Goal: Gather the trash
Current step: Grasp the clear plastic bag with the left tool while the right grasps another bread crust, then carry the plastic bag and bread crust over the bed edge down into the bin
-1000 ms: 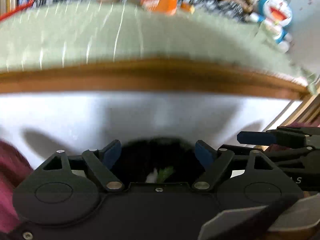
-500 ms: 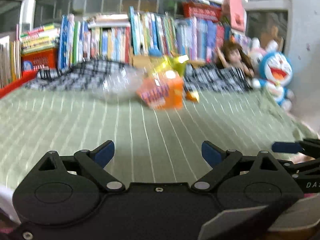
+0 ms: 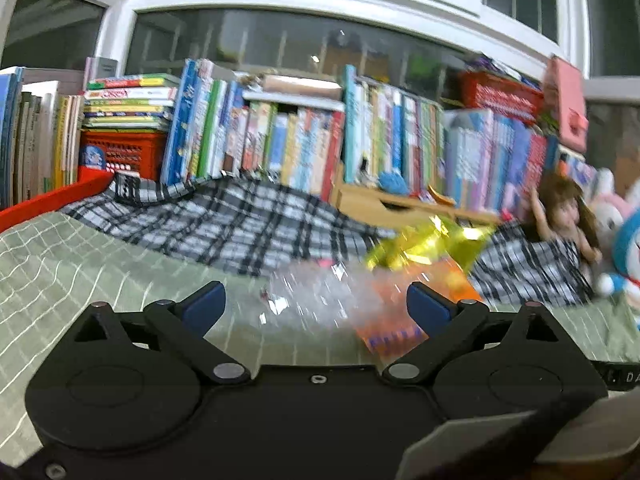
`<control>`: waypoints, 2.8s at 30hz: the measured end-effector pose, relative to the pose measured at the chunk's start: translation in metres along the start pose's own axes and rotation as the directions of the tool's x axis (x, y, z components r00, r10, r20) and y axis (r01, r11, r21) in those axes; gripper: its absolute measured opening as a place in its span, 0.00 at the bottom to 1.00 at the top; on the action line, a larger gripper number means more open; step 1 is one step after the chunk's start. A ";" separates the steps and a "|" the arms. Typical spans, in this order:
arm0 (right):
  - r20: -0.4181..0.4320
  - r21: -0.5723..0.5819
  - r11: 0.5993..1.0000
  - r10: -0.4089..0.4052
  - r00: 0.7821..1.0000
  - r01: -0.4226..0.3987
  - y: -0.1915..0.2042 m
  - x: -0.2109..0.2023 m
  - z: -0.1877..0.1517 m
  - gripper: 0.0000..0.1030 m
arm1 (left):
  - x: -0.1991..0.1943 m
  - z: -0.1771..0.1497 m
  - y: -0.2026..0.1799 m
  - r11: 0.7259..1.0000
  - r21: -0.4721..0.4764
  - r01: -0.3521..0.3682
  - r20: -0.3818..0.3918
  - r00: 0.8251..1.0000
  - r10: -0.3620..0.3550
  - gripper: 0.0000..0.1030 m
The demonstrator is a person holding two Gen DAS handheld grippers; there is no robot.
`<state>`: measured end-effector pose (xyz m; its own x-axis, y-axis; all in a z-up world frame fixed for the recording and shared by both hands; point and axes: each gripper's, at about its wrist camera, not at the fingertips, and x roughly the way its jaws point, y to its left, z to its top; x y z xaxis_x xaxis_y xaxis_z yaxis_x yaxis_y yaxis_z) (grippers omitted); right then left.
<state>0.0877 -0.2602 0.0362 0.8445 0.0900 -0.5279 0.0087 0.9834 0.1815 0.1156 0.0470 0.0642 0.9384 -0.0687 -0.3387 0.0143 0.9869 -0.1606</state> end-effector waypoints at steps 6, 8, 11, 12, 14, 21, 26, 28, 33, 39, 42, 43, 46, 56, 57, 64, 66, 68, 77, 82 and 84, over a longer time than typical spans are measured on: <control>-0.042 -0.119 0.993 -0.016 0.999 0.011 0.018 0.051 0.011 0.82 | 0.024 -0.013 0.000 0.996 0.090 0.016 0.007 1.000 -0.017 0.96; -0.056 -0.161 0.987 -0.026 0.998 0.017 0.023 0.064 0.013 0.82 | 0.025 -0.018 -0.005 0.990 0.139 0.008 0.005 1.000 -0.009 0.96; -0.065 -0.219 0.975 -0.039 0.997 0.024 0.027 0.079 0.018 0.81 | 0.021 -0.022 -0.009 0.980 0.197 0.037 0.038 0.998 -0.045 0.97; -0.070 -0.232 0.972 -0.038 0.997 0.021 0.028 0.083 0.019 0.81 | 0.020 -0.023 -0.009 0.975 0.213 0.058 0.054 0.996 -0.071 0.98; -0.076 -0.249 0.968 -0.036 0.996 0.016 0.030 0.090 0.021 0.81 | 0.022 -0.024 -0.011 0.969 0.237 0.072 0.067 0.994 -0.090 0.99; -0.079 -0.288 0.957 -0.007 0.997 -0.016 0.030 0.115 0.030 0.83 | 0.054 -0.023 -0.011 0.970 0.196 0.145 -0.035 0.989 -0.140 0.98; -0.108 -0.263 0.963 0.024 0.994 -0.052 0.028 0.128 0.032 0.83 | 0.063 -0.026 -0.007 0.972 0.172 0.157 -0.046 0.987 -0.151 0.66; -0.120 -0.256 0.964 0.046 0.992 -0.075 0.029 0.131 0.032 0.80 | 0.063 -0.027 -0.007 0.974 0.183 0.135 -0.051 0.991 -0.127 0.50; -0.107 -0.240 0.967 0.067 0.992 -0.091 0.032 0.127 0.031 0.54 | 0.057 -0.028 -0.006 0.974 0.177 0.142 -0.031 0.990 -0.139 0.42; -0.072 -0.225 0.971 0.070 0.995 -0.085 0.033 0.111 0.028 0.46 | 0.043 -0.027 -0.008 0.976 0.164 0.146 -0.005 0.989 -0.147 0.40; -0.063 -0.222 0.971 0.080 0.995 -0.092 0.034 0.100 0.025 0.44 | 0.033 -0.027 -0.011 0.974 0.173 0.150 0.006 0.988 -0.153 0.40; -0.062 -0.223 0.970 0.083 0.995 -0.094 0.034 0.097 0.024 0.44 | 0.029 -0.026 -0.012 0.973 0.172 0.151 0.006 0.988 -0.155 0.40; -0.055 -0.223 0.970 0.089 0.995 -0.099 0.035 0.085 0.020 0.44 | 0.019 -0.024 -0.014 0.973 0.165 0.160 0.008 0.987 -0.164 0.40; -0.027 -0.212 0.970 0.111 0.993 -0.115 0.035 0.041 0.010 0.44 | -0.024 -0.024 -0.031 0.961 0.207 0.184 -0.008 0.982 -0.187 0.40; -0.023 -0.210 0.970 0.118 0.993 -0.120 0.035 0.034 0.008 0.44 | -0.028 -0.025 -0.033 0.959 0.209 0.190 -0.016 0.981 -0.191 0.40; -0.007 -0.213 0.964 0.158 0.987 -0.156 0.038 -0.008 -0.008 0.44 | -0.066 -0.034 -0.039 0.947 0.232 0.223 -0.056 0.975 -0.216 0.40; -0.002 -0.215 0.962 0.170 0.985 -0.166 0.040 -0.021 -0.013 0.44 | -0.077 -0.037 -0.039 0.948 0.224 0.228 -0.072 0.974 -0.217 0.40; 0.004 -0.215 0.961 0.179 0.984 -0.174 0.041 -0.032 -0.019 0.44 | -0.087 -0.041 -0.039 0.947 0.220 0.235 -0.079 0.972 -0.223 0.40; 0.011 -0.245 0.948 0.213 0.977 -0.204 0.053 -0.069 -0.046 0.44 | -0.128 -0.058 -0.041 0.944 0.211 0.255 -0.107 0.966 -0.237 0.40; 0.009 -0.244 0.944 0.233 0.972 -0.224 0.057 -0.086 -0.062 0.44 | -0.148 -0.069 -0.039 0.941 0.201 0.272 -0.120 0.960 -0.252 0.40; 0.007 -0.239 0.942 0.242 0.970 -0.234 0.057 -0.093 -0.068 0.44 | -0.157 -0.072 -0.039 0.938 0.209 0.278 -0.119 0.959 -0.258 0.40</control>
<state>-0.0268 -0.2016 0.0392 0.8253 0.3244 -0.4621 -0.3171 0.9435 0.0960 -0.0570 0.0083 0.0566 0.8551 -0.3375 -0.3936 0.3464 0.9367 -0.0507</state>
